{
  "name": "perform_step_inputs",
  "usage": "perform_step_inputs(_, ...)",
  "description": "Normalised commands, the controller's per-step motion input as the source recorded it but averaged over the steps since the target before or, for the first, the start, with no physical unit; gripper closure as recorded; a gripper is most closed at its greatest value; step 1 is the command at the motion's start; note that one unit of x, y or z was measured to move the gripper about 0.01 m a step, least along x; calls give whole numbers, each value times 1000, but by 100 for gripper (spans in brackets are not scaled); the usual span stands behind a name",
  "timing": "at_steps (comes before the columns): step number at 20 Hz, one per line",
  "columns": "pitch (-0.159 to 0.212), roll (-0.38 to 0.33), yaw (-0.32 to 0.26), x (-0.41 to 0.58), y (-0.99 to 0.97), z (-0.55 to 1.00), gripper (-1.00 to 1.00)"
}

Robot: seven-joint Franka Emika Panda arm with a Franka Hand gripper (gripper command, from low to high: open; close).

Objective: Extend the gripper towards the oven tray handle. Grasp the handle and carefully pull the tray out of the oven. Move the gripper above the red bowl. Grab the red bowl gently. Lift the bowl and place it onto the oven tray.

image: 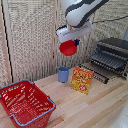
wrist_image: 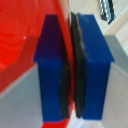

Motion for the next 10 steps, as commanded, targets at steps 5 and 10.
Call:
perform_step_inputs(5,-9,8,-144,68,-774,486,100)
perform_step_inputs(10,-22,14,-118,50,-841,434,100)
